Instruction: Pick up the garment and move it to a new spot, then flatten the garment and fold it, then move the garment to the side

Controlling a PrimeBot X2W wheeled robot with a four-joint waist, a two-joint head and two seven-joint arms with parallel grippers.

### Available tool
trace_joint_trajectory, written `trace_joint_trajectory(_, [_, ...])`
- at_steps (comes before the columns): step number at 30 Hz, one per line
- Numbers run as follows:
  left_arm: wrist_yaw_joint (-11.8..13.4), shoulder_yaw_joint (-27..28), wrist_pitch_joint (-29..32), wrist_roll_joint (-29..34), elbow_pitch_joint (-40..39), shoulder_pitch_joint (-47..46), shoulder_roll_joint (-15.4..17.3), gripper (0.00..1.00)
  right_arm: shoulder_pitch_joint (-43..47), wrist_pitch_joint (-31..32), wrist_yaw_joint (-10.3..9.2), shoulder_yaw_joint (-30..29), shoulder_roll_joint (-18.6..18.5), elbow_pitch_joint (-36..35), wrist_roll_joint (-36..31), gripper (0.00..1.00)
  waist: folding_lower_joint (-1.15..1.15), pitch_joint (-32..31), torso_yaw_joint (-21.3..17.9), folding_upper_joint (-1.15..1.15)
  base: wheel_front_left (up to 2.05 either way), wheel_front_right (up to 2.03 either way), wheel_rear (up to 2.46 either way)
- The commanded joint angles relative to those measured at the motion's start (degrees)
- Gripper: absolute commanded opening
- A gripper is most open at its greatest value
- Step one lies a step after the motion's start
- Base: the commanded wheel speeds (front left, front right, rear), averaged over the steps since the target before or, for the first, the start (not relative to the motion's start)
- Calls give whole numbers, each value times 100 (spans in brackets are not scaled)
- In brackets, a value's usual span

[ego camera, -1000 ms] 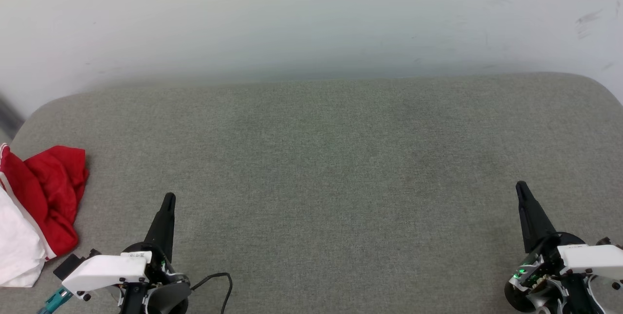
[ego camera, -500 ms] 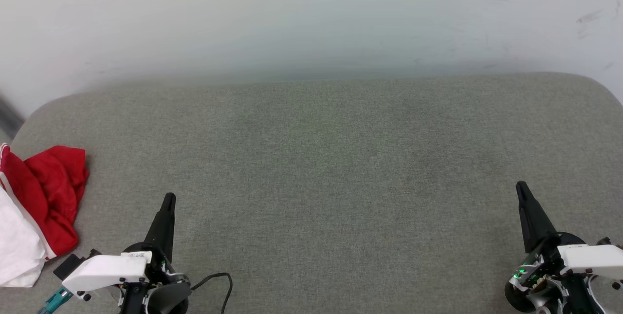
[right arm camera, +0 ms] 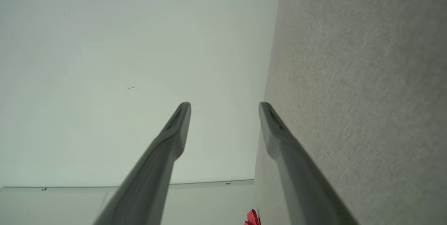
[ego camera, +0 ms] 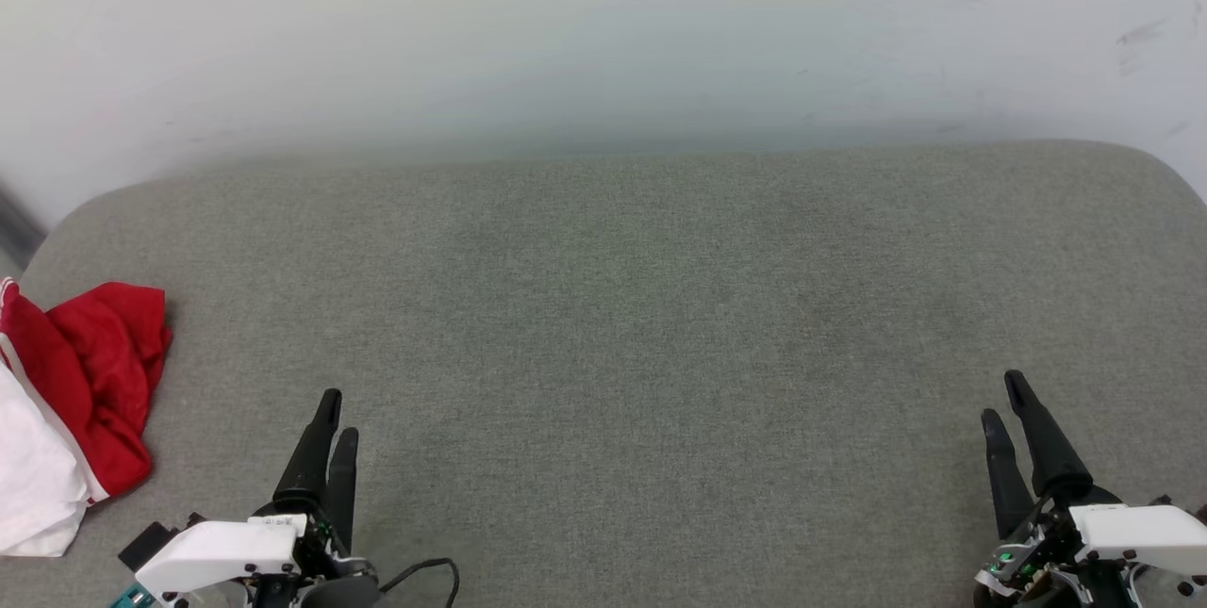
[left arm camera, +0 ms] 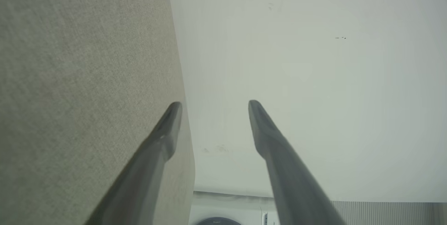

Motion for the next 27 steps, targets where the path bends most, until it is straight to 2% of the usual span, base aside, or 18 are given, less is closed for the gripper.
trace_joint_trajectory(1, [-1, -80, -64, -8, -188, -119, 16, 100, -90, -78, 1, 50, -7, -176, -44, 100, 0, 1, 1, 0, 0, 0, 0])
trace_joint_trajectory(17, [-1, -558, -530, 310, -838, -58, 117, 100, 40, -515, 1, 290, -8, -744, -592, 100, 0, -9, 20, 0, 0, 0, 0])
trace_joint_trajectory(21, [-1, -674, -638, 575, -978, -70, 167, 100, 65, -609, 2, 329, -10, -895, -953, 100, 0, -10, 25, 0, 0, 0, 0])
trace_joint_trajectory(27, [-1, -783, -775, 1231, -1153, -78, 184, 100, 79, -747, 2, 347, -54, -1042, -2020, 100, 0, -7, 28, 0, 0, 0, 0])
